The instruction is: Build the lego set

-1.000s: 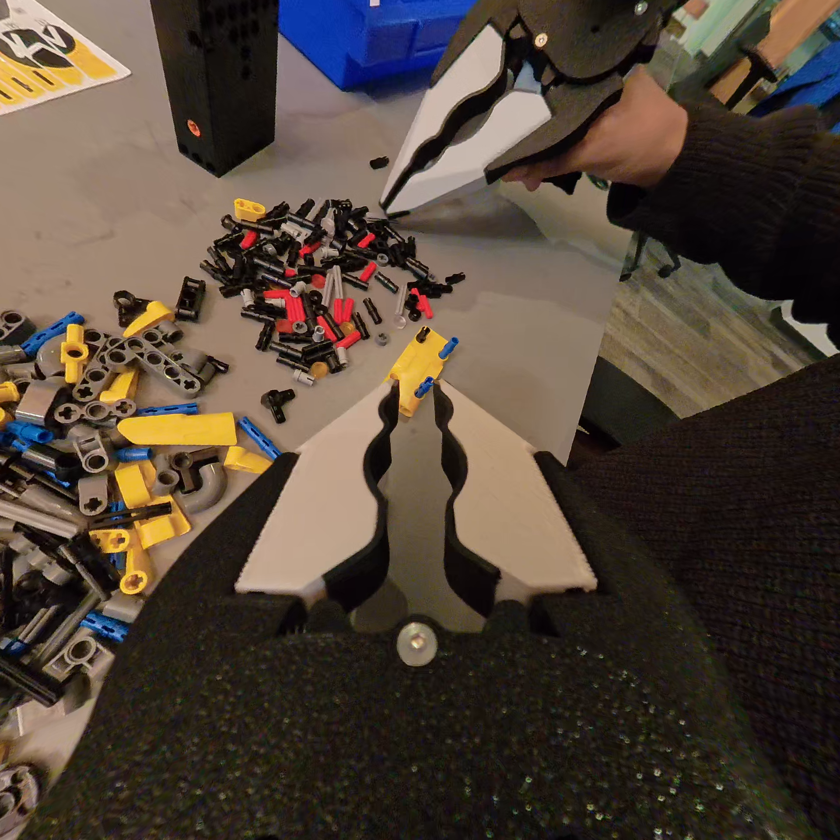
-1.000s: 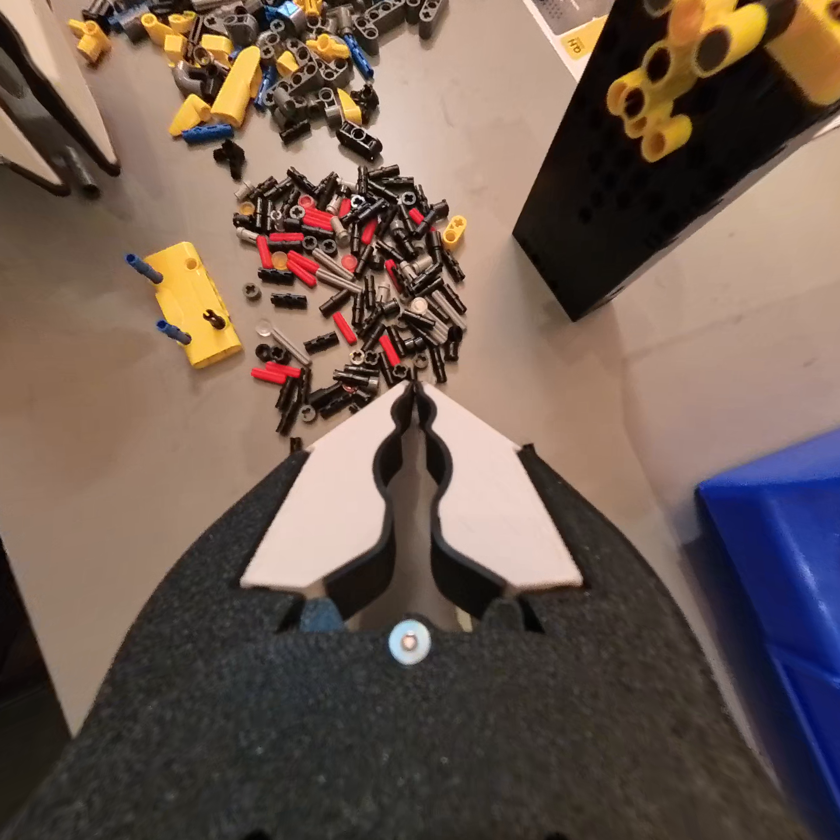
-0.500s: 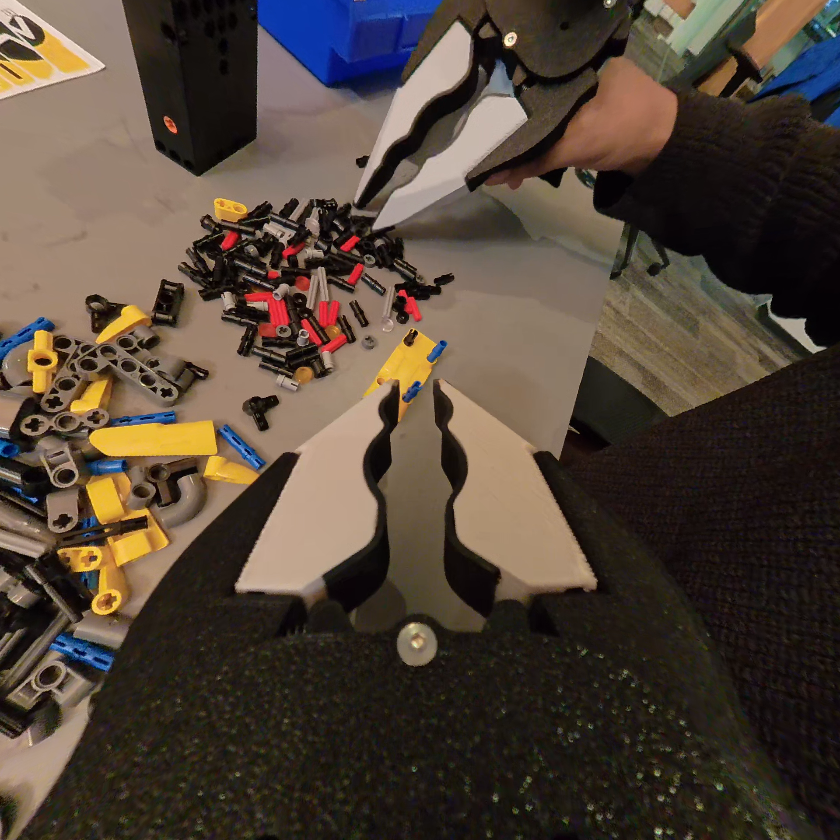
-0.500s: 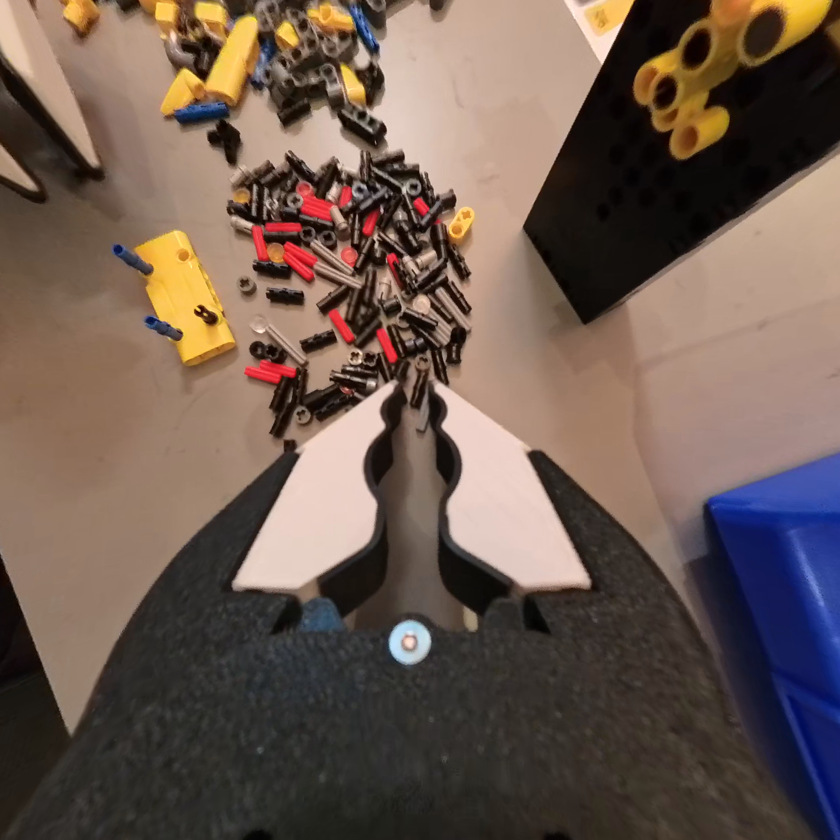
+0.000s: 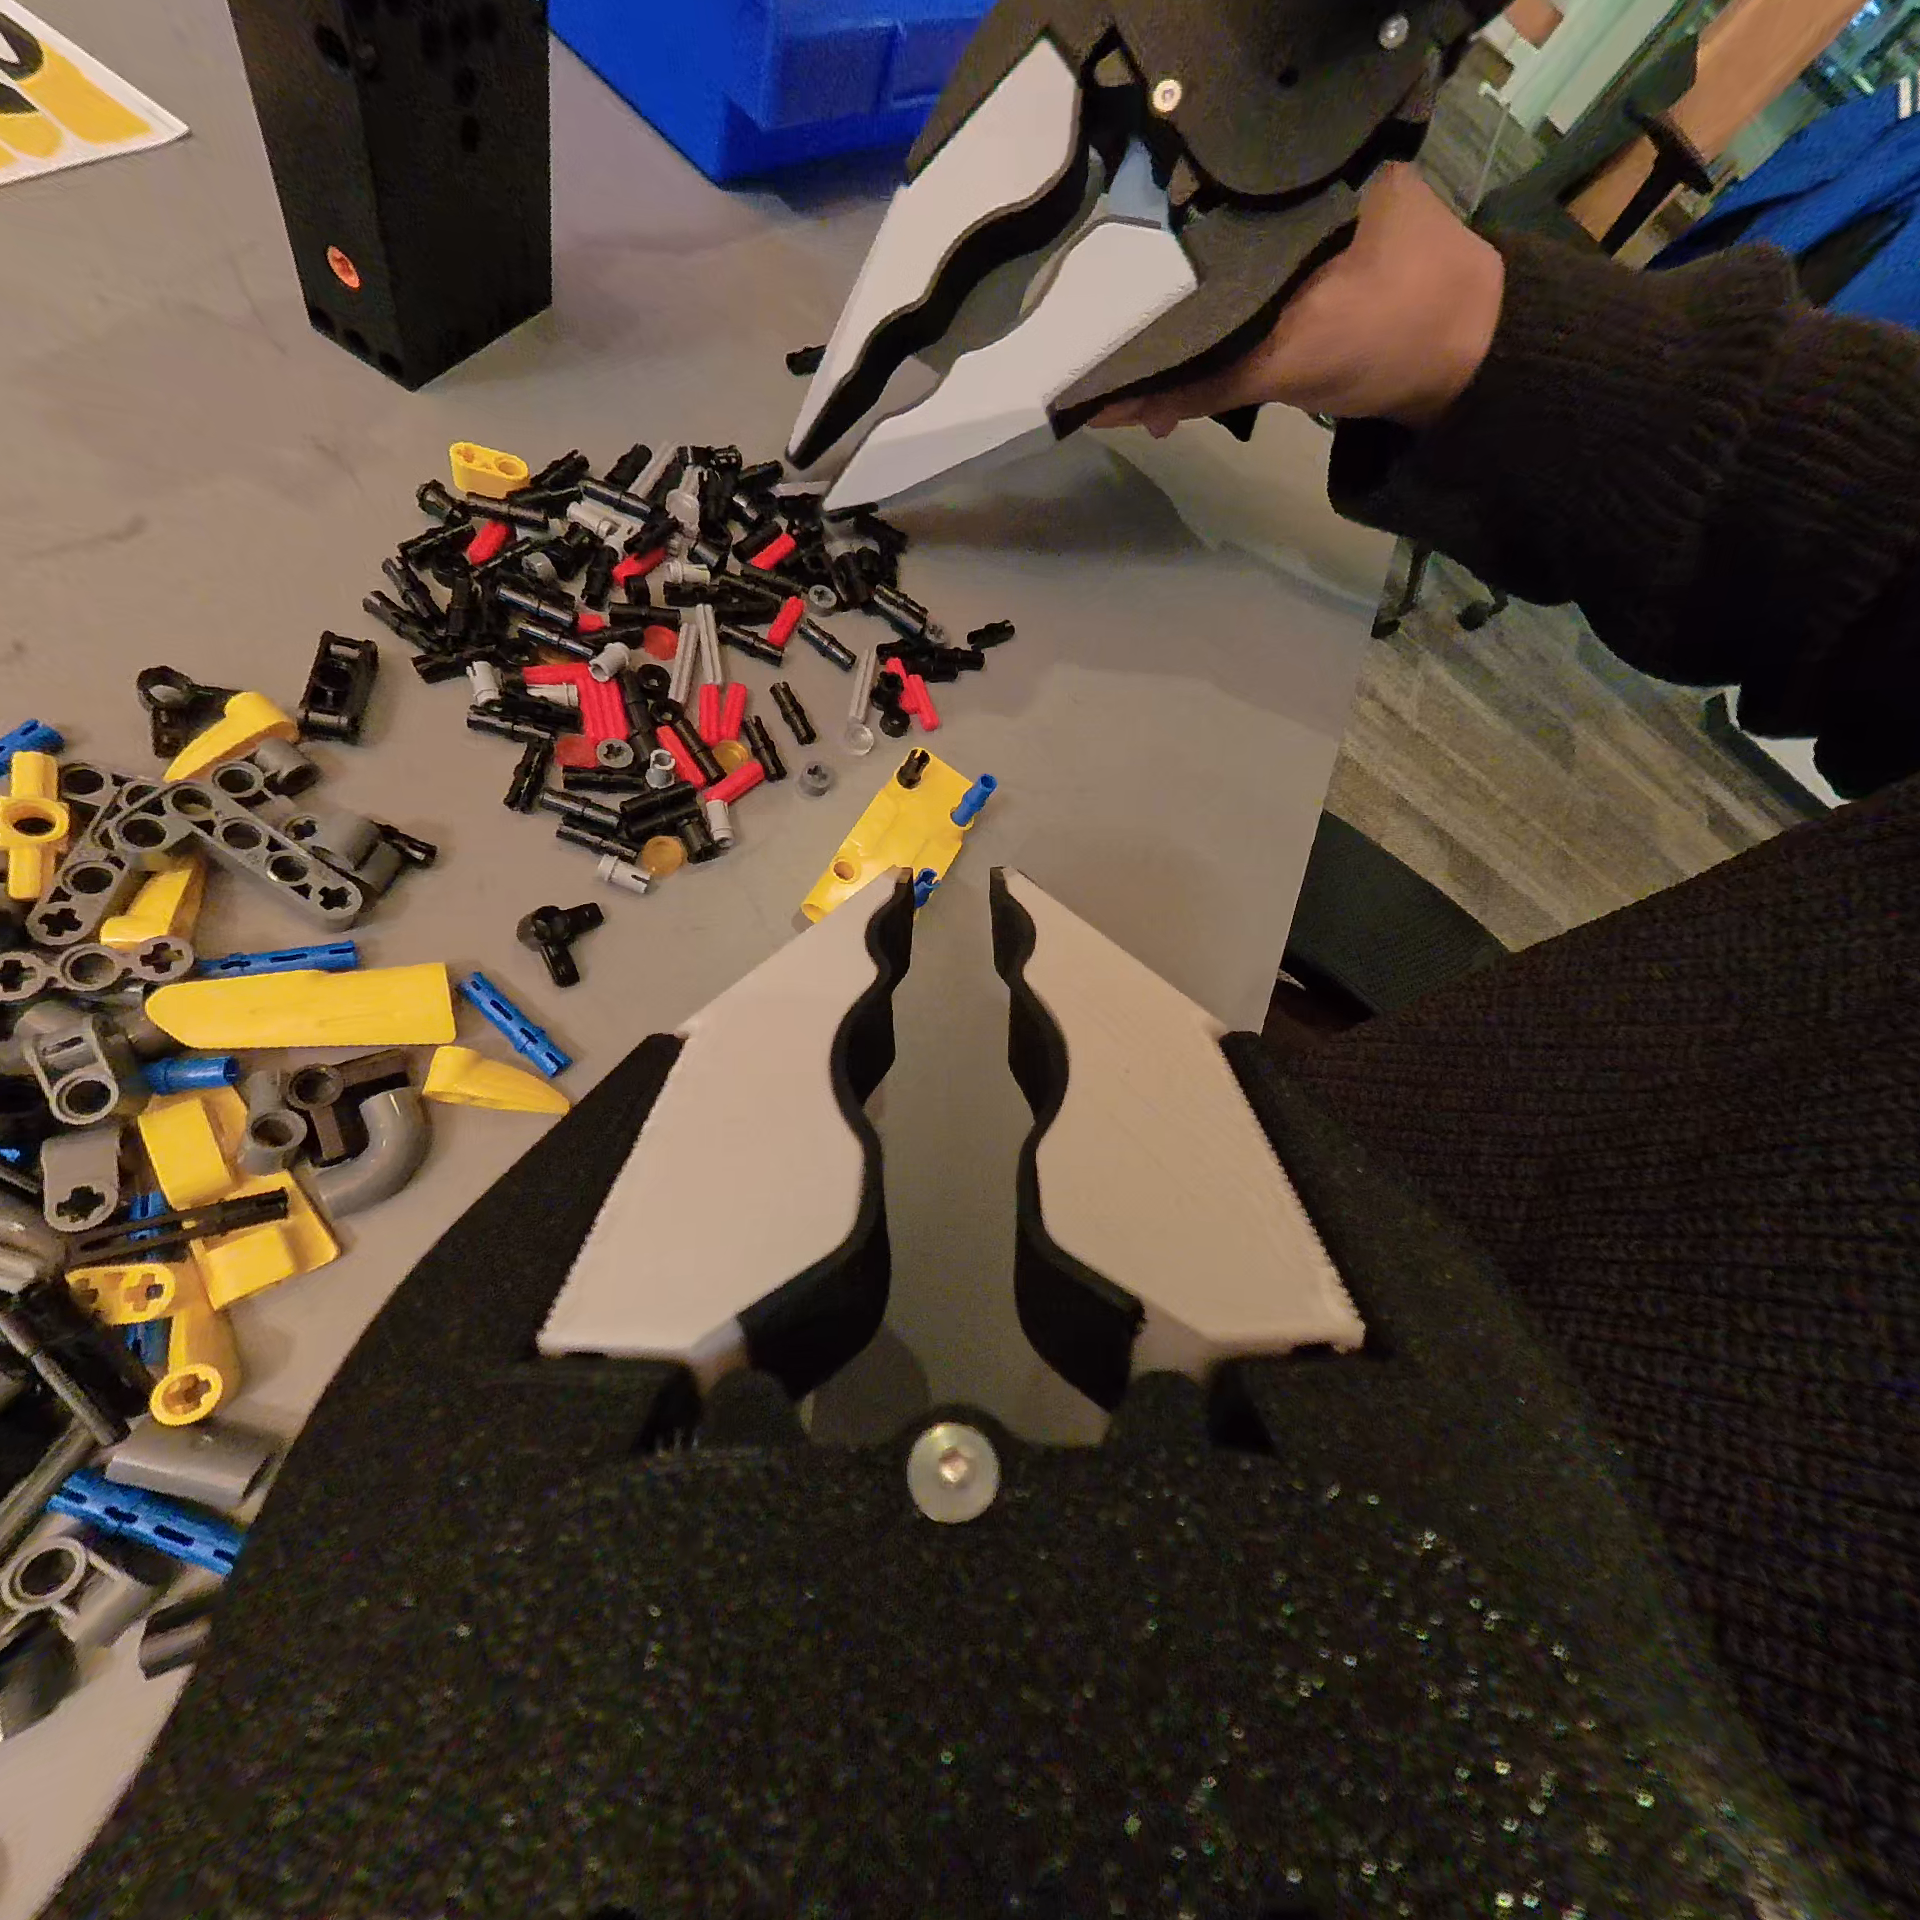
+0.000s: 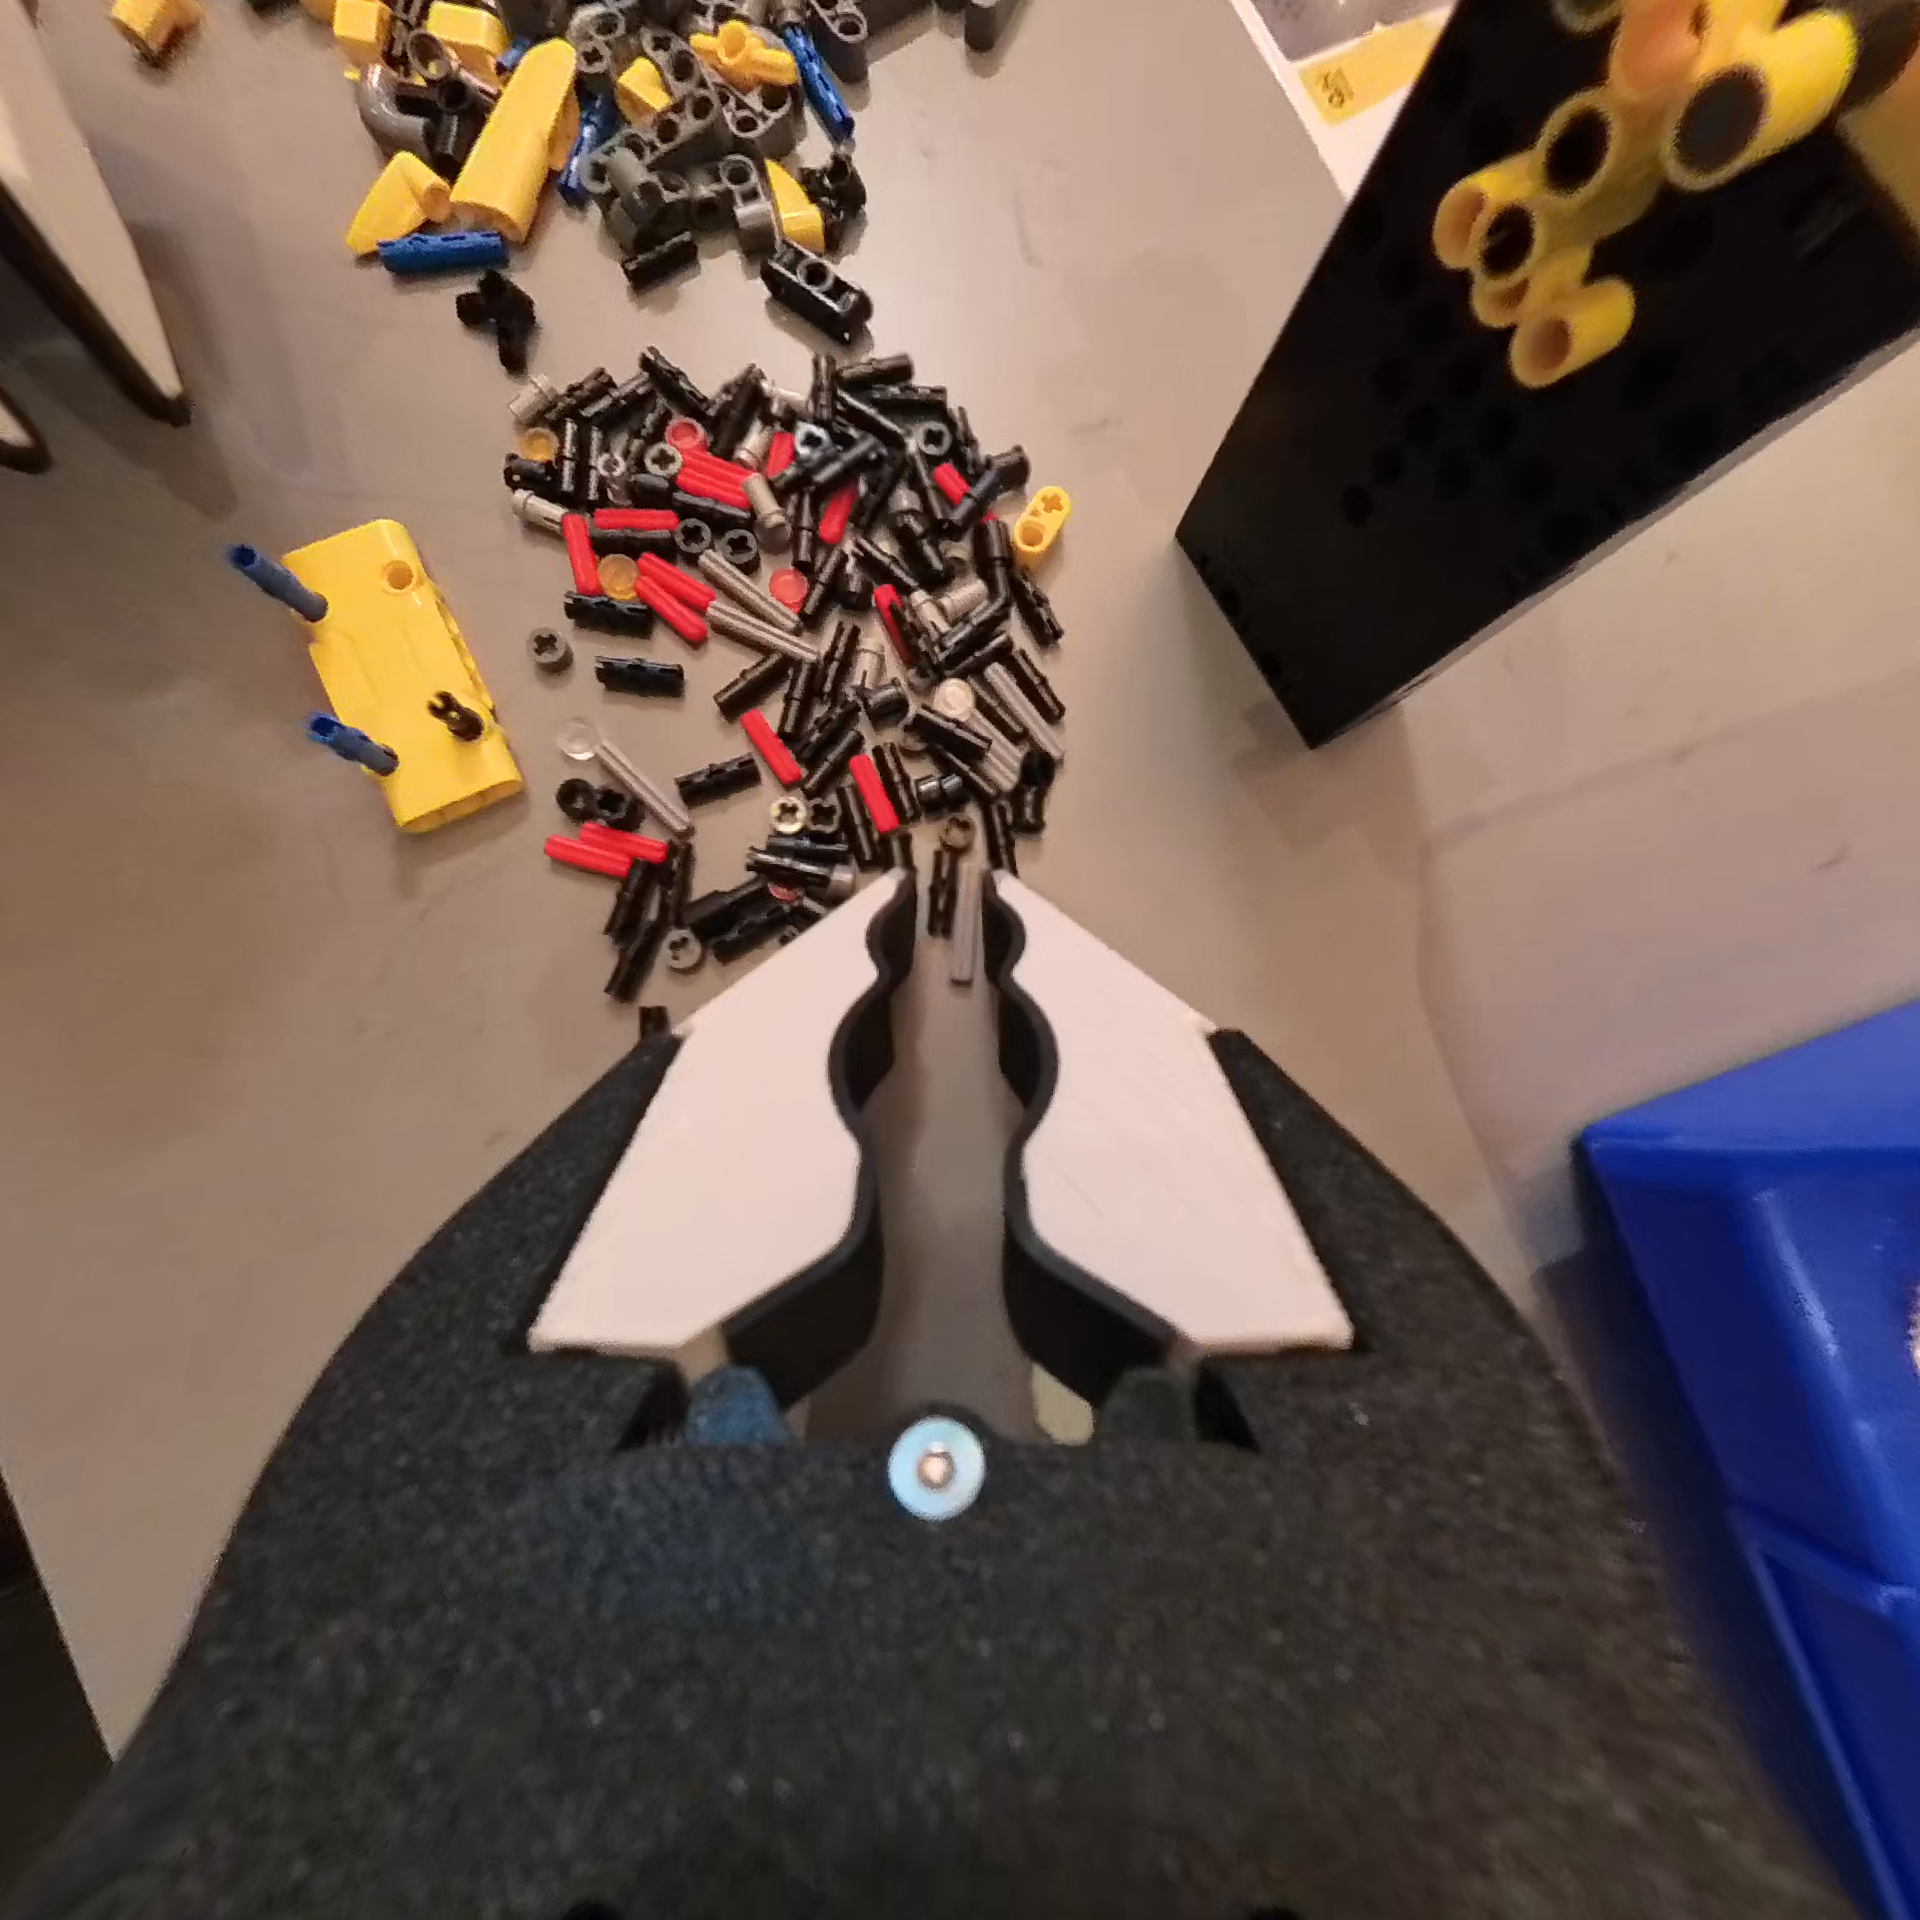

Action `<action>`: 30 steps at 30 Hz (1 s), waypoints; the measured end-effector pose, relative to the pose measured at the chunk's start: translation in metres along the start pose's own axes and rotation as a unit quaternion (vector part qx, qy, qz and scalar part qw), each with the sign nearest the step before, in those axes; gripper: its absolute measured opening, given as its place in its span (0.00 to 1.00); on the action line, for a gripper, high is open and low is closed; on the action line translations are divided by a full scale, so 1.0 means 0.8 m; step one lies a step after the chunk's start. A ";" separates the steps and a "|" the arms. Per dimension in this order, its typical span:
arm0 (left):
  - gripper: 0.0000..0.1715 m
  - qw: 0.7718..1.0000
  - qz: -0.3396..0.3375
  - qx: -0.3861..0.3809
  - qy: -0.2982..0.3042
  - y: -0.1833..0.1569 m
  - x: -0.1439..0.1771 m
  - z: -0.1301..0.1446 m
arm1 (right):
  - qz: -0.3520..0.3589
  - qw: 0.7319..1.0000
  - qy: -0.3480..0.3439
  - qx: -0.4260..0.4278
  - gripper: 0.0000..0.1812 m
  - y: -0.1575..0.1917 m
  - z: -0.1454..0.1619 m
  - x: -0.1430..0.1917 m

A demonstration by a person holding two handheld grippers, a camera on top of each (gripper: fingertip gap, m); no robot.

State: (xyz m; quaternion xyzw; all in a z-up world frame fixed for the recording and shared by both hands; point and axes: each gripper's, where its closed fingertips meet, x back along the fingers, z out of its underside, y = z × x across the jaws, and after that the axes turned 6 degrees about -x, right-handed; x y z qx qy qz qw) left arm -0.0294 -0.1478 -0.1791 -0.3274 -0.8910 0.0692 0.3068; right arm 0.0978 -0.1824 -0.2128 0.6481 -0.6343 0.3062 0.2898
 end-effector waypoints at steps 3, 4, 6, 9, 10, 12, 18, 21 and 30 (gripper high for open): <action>0.08 1.000 0.002 0.001 0.000 -0.001 -0.001 0.000 | -0.006 1.000 0.000 0.002 0.07 0.006 0.001 0.000; 0.08 1.000 0.002 0.000 0.000 -0.001 -0.001 0.000 | -0.006 1.000 0.001 0.001 0.07 0.006 0.003 -0.001; 0.08 1.000 0.003 0.000 0.000 -0.002 -0.001 0.000 | -0.004 1.000 -0.004 0.000 0.06 0.005 0.003 -0.002; 0.08 1.000 0.003 0.000 0.000 -0.002 -0.001 0.000 | 0.000 1.000 -0.005 -0.001 0.03 0.000 0.003 -0.002; 0.08 1.000 0.003 0.000 0.000 -0.002 -0.001 0.000 | 0.002 1.000 -0.005 0.000 0.02 -0.001 0.003 -0.002; 0.08 1.000 0.002 -0.001 -0.001 -0.002 0.000 -0.001 | 0.005 1.000 -0.003 0.007 0.02 -0.003 0.003 -0.002; 0.08 1.000 0.002 -0.001 -0.002 -0.002 0.000 -0.001 | 0.036 0.997 0.012 0.060 0.02 -0.006 0.003 -0.004; 0.08 1.000 0.002 -0.002 0.000 -0.003 0.000 -0.001 | 0.034 0.997 0.018 0.071 0.05 -0.001 0.003 -0.005; 0.08 1.000 0.002 -0.004 -0.003 -0.005 0.003 -0.002 | 0.024 0.997 0.026 0.067 0.05 0.002 0.004 -0.007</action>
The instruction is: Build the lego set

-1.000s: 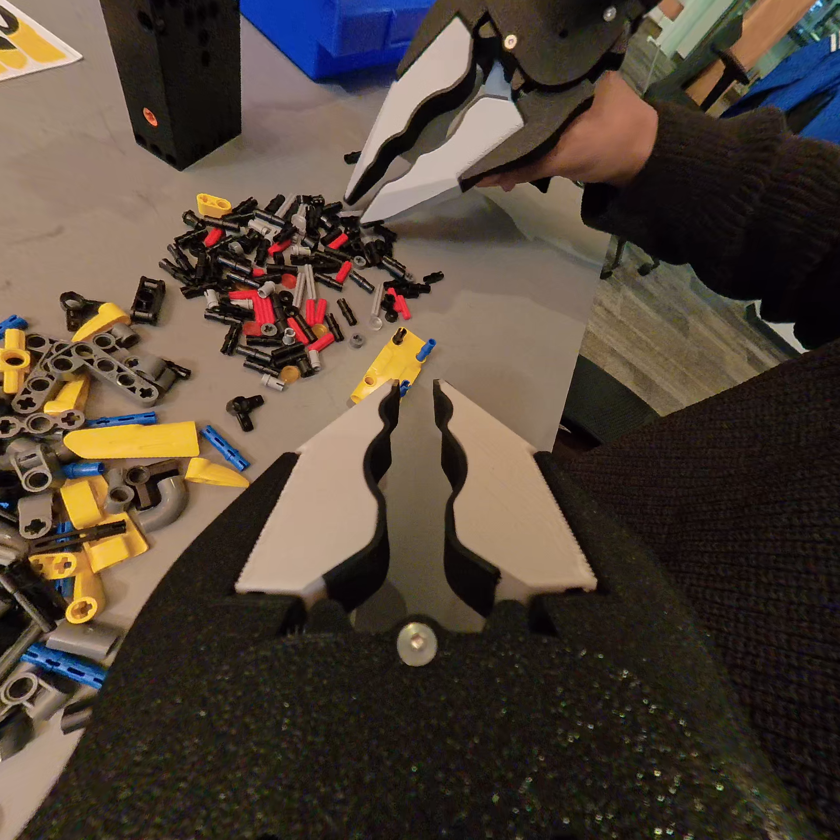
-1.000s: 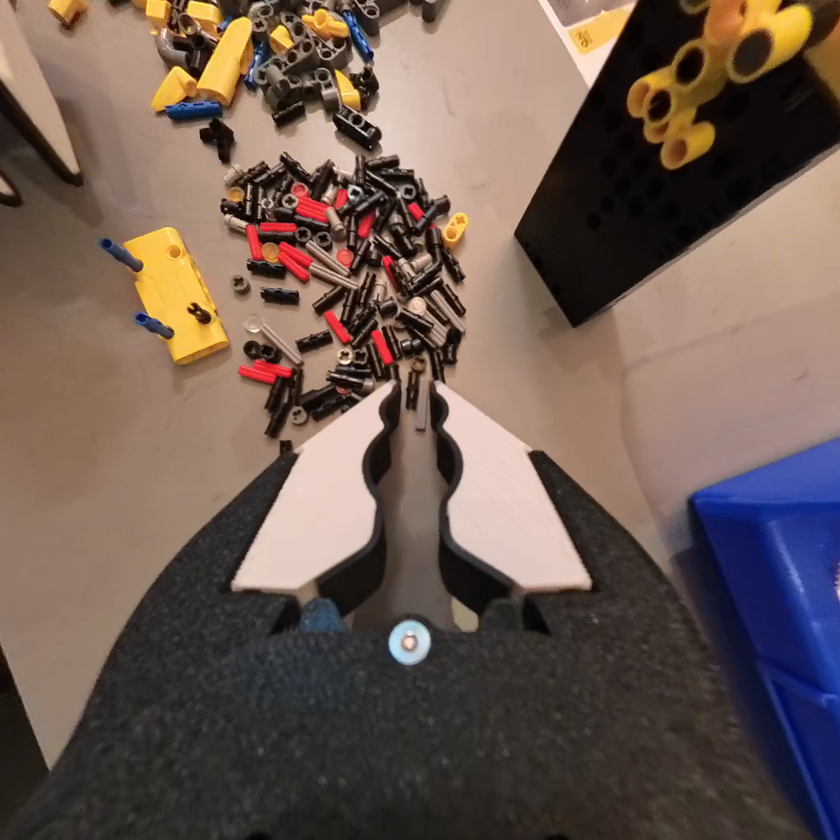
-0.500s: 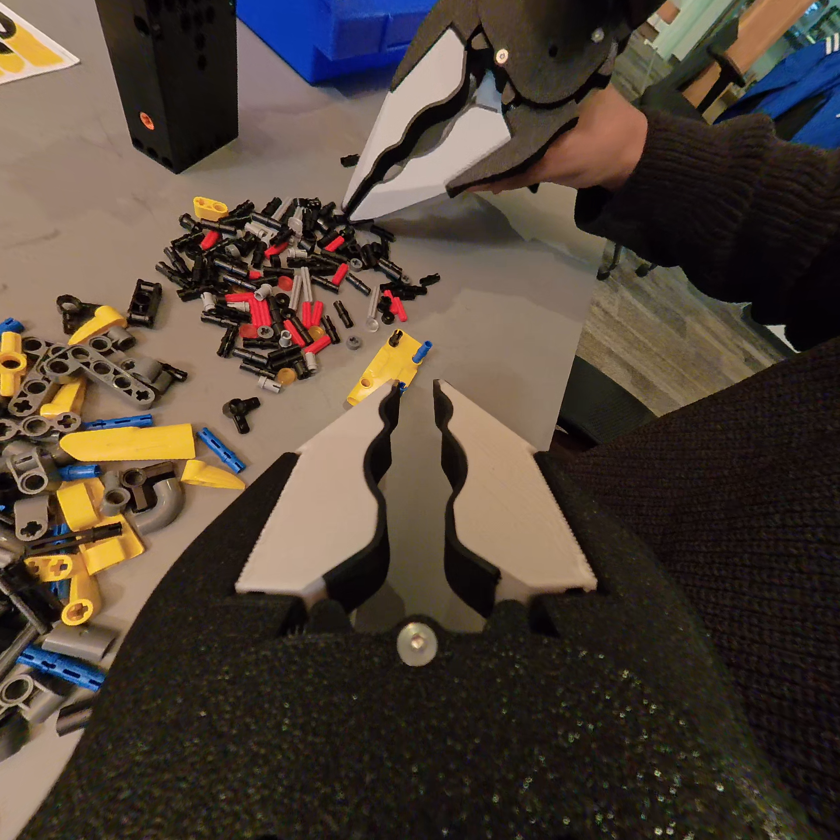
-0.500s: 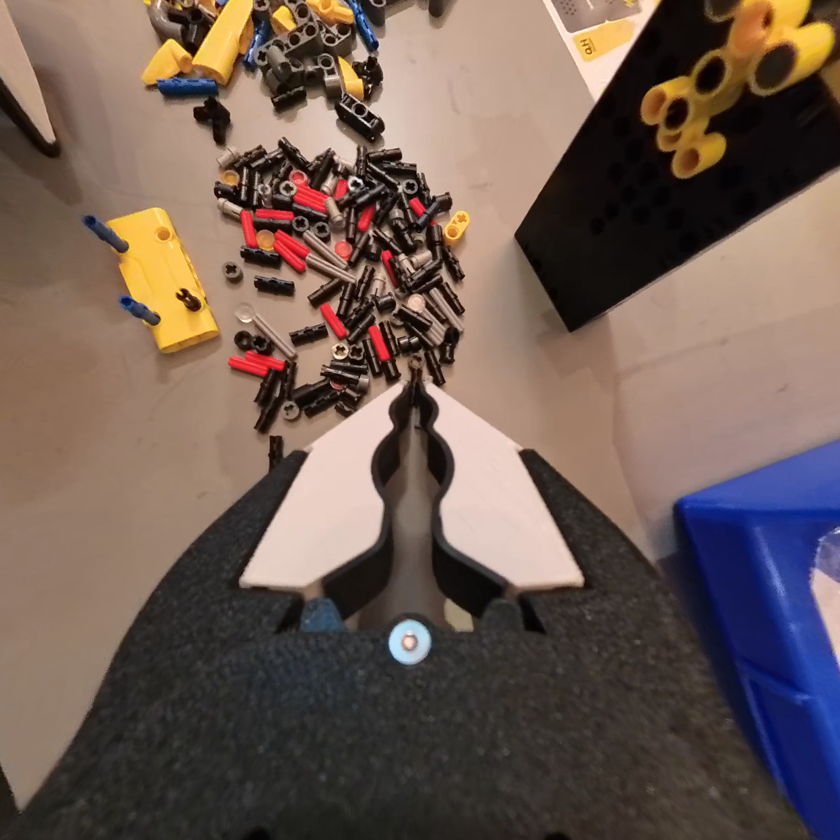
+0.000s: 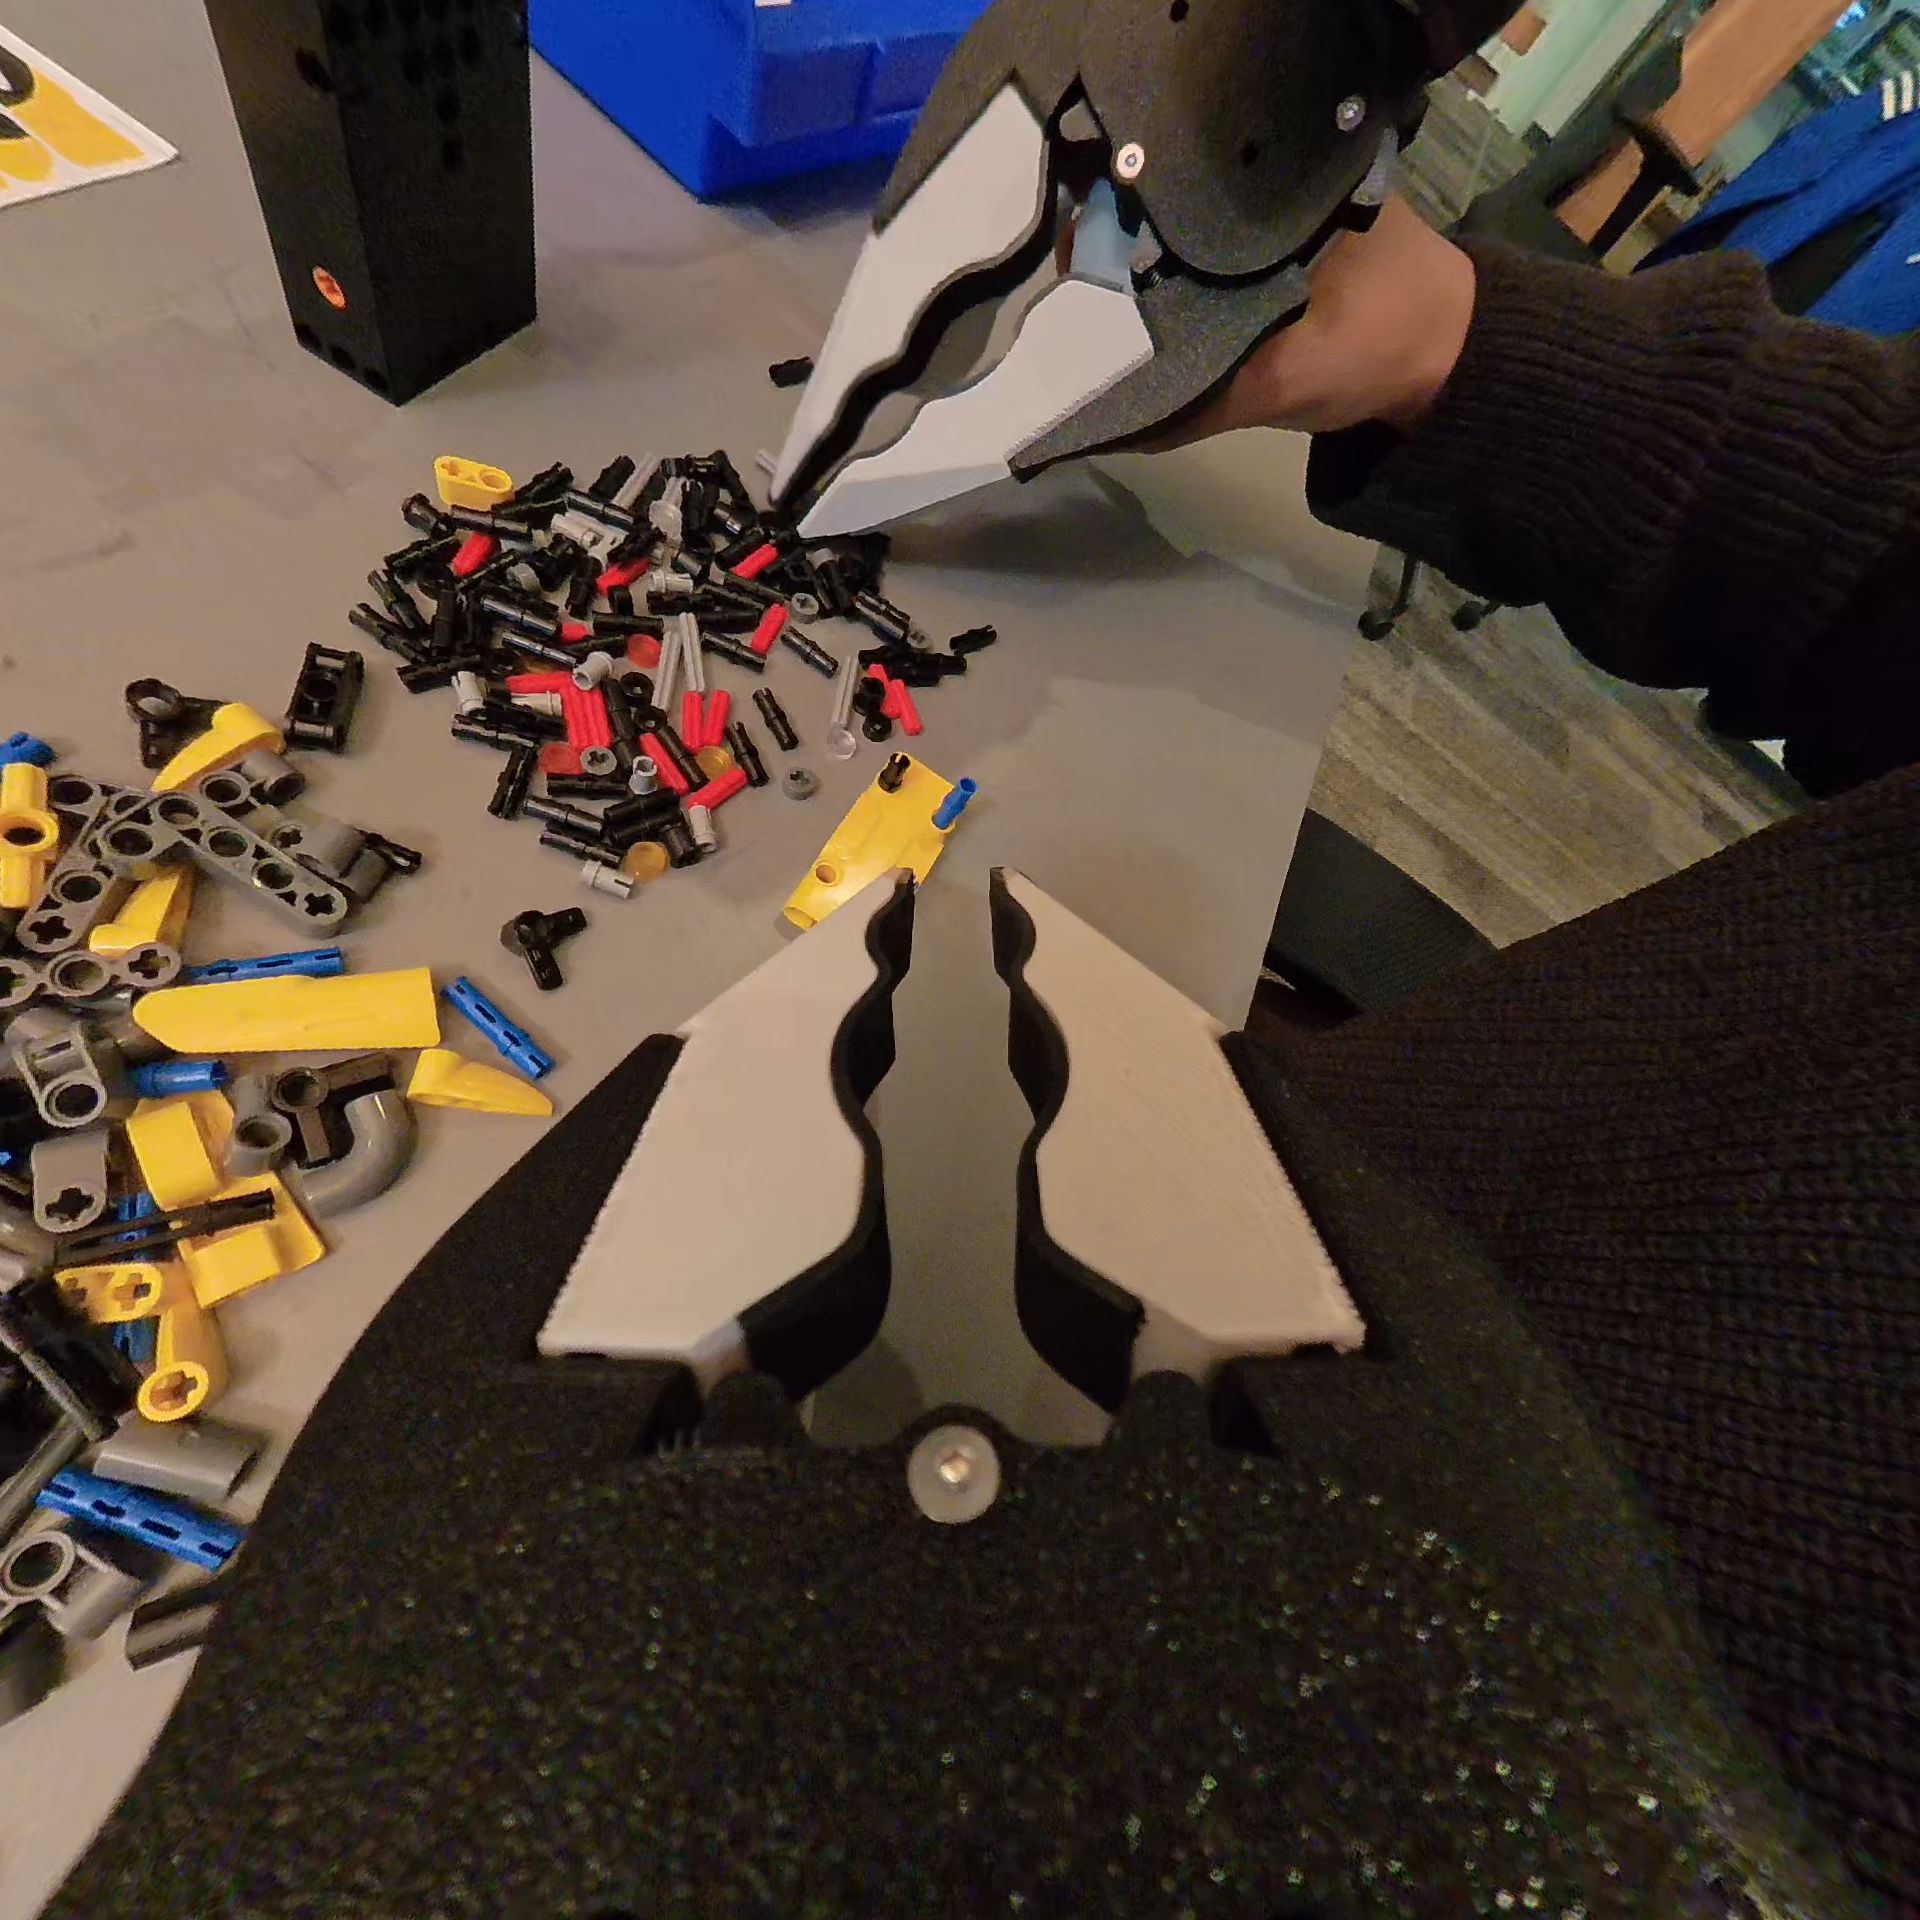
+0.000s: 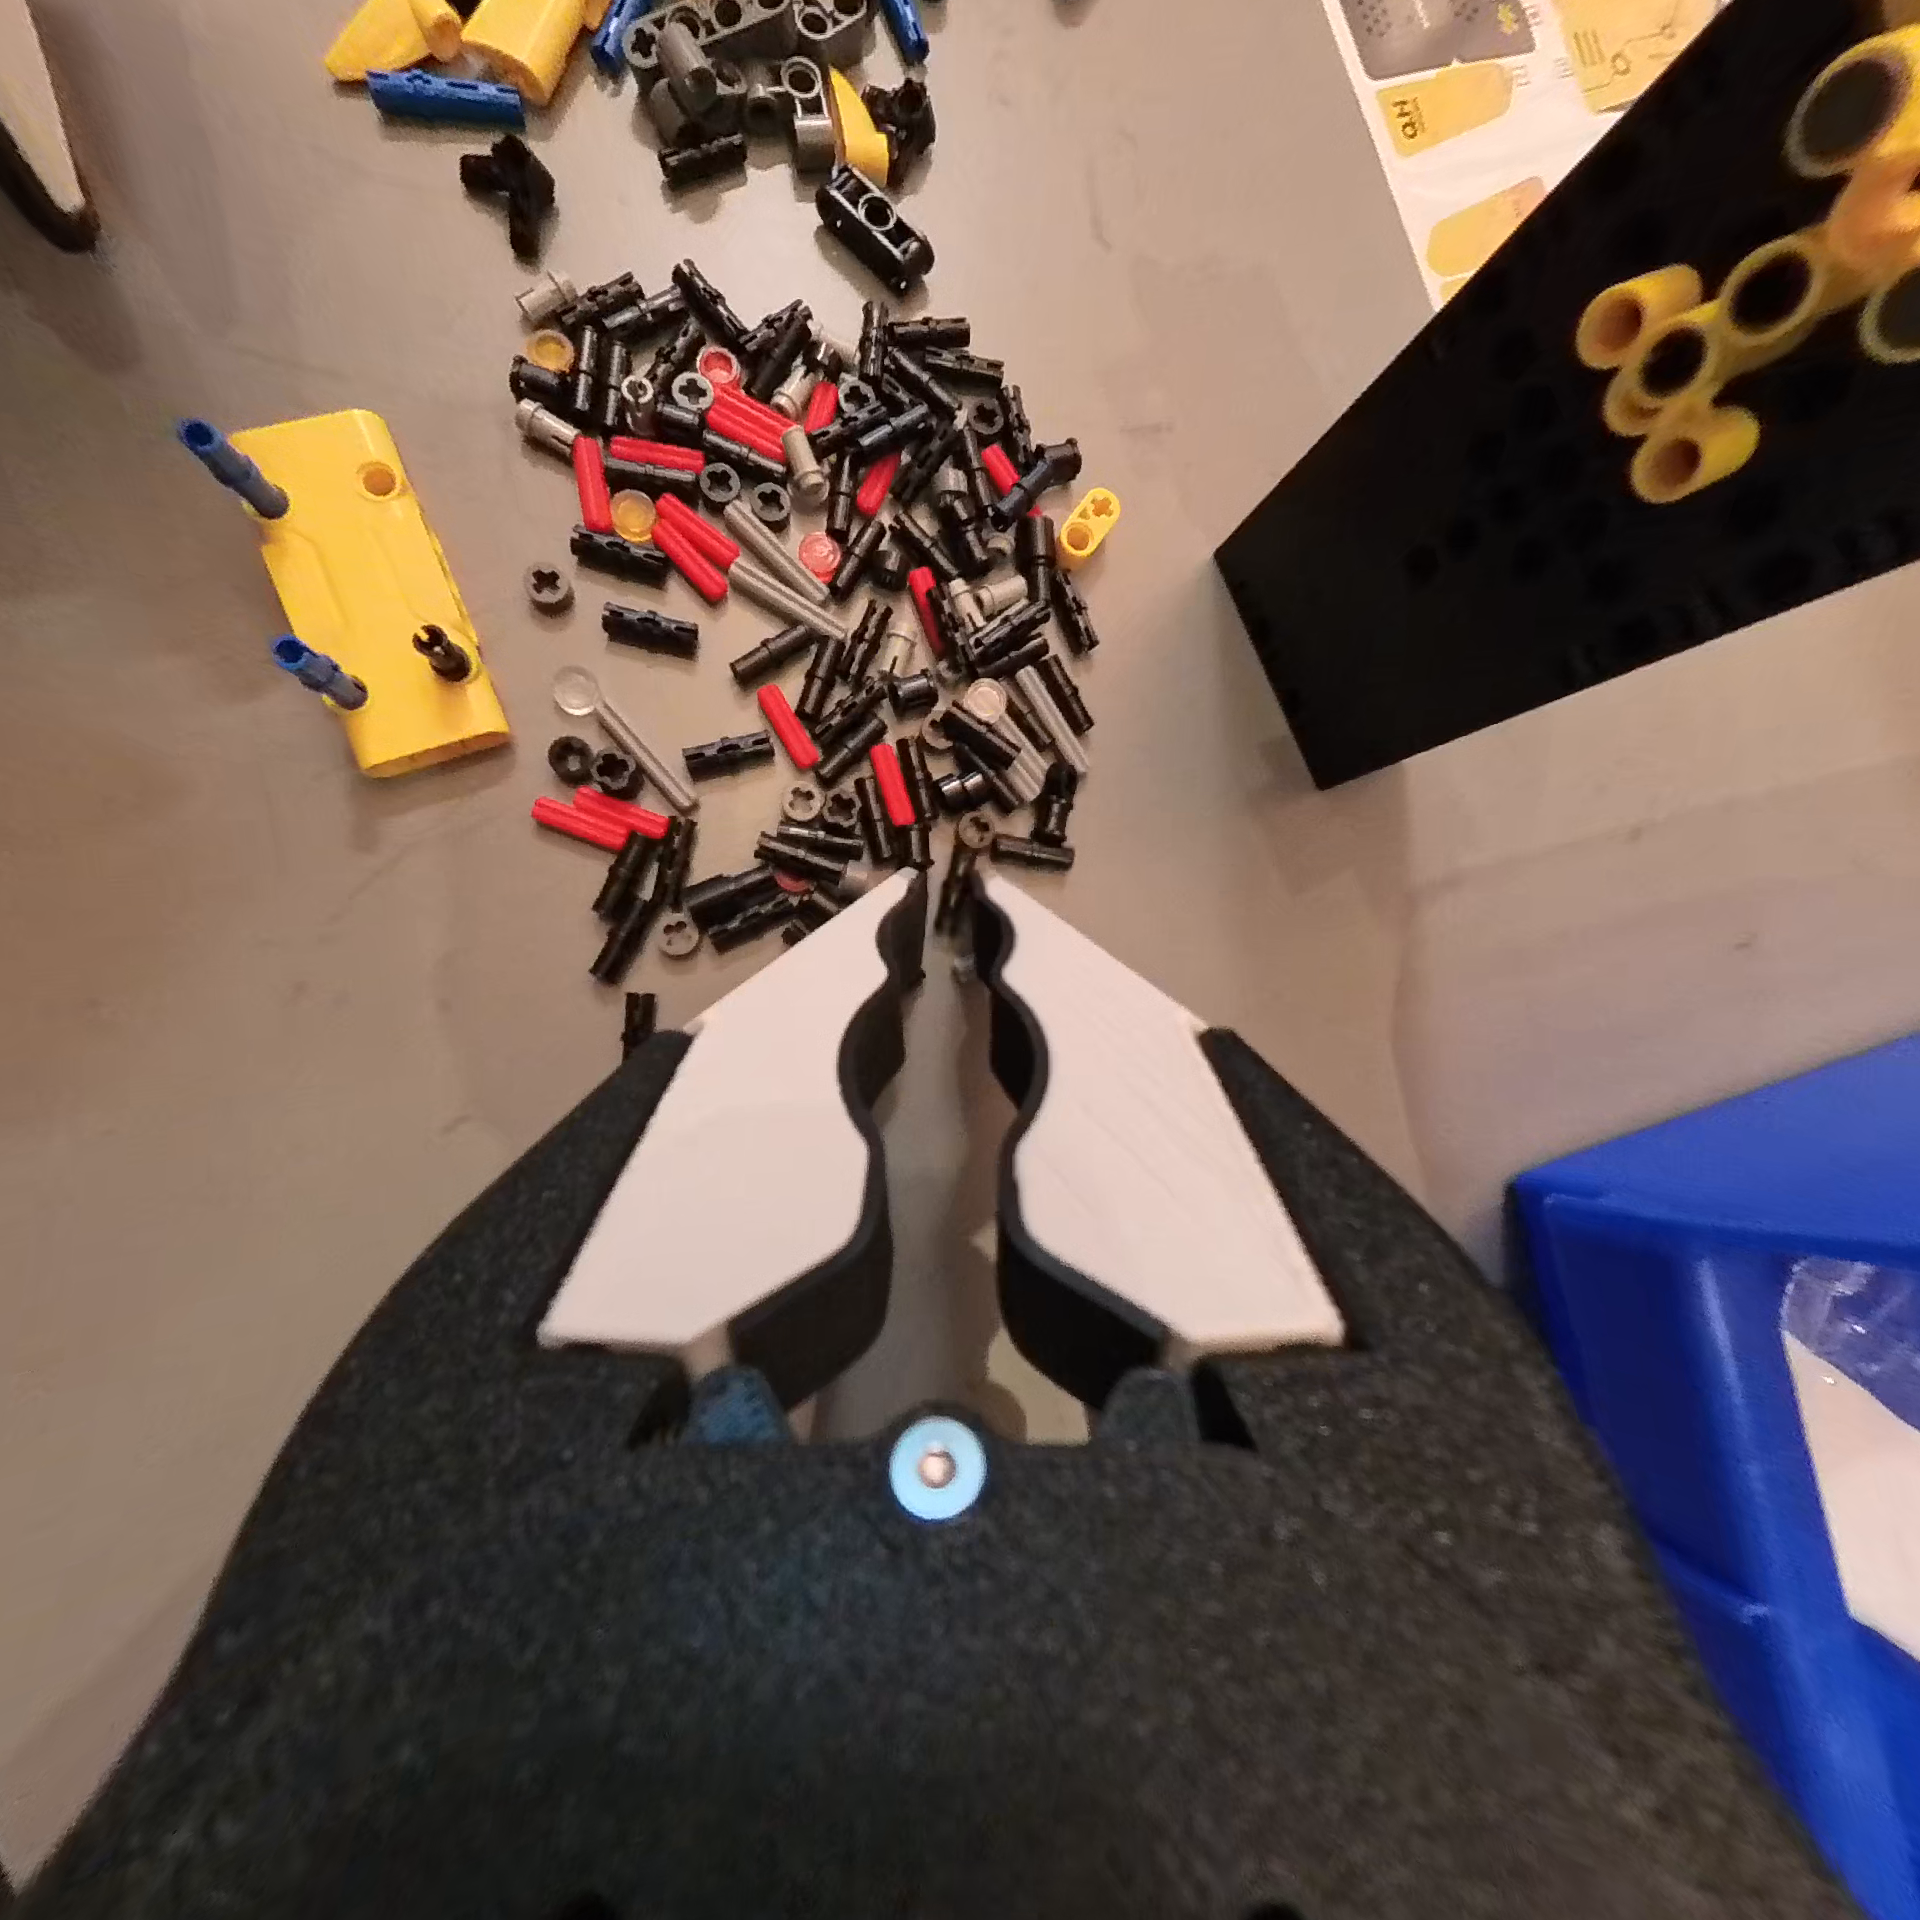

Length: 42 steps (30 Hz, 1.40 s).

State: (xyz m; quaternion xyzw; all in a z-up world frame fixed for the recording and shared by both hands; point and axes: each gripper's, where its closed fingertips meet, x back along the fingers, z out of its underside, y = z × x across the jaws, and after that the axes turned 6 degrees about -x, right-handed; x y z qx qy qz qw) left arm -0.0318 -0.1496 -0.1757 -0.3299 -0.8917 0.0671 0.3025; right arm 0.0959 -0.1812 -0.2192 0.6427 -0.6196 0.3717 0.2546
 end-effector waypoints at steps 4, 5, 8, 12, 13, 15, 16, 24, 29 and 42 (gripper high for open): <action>0.08 1.000 0.002 0.000 -0.004 -0.001 0.002 -0.002 | -0.003 1.000 -0.001 -0.017 0.03 0.000 0.001 0.000; 0.08 1.000 0.002 0.001 -0.007 -0.001 0.002 -0.003 | 0.004 1.000 0.000 -0.019 0.03 -0.003 0.002 0.001; 0.08 0.999 0.005 0.018 -0.034 0.002 0.006 -0.013 | 0.036 0.999 -0.006 0.001 0.03 -0.009 -0.005 0.011; 0.09 0.985 0.051 0.110 -0.124 0.003 0.021 -0.045 | 0.040 0.994 -0.079 0.071 0.03 0.023 -0.063 0.041; 0.09 0.977 0.077 0.135 -0.147 0.000 0.026 -0.053 | 0.031 0.989 -0.106 0.095 0.03 0.039 -0.082 0.049; 0.09 0.959 0.129 0.173 -0.184 -0.007 0.037 -0.064 | 0.019 0.977 -0.154 0.146 0.03 0.072 -0.115 0.065; 0.09 0.952 0.146 0.187 -0.195 -0.008 0.041 -0.068 | 0.016 0.970 -0.172 0.169 0.03 0.086 -0.128 0.071; 0.09 0.932 0.205 0.203 -0.219 -0.026 0.057 -0.076 | 0.015 0.945 -0.202 0.257 0.03 0.138 -0.165 0.086; 0.04 0.920 0.234 0.222 -0.222 -0.028 0.064 -0.076 | 0.006 0.943 -0.214 0.256 0.03 0.143 -0.169 0.087; 0.02 0.848 0.363 0.284 -0.261 -0.047 0.082 -0.093 | -0.086 0.931 -0.320 0.153 0.03 0.151 -0.184 0.115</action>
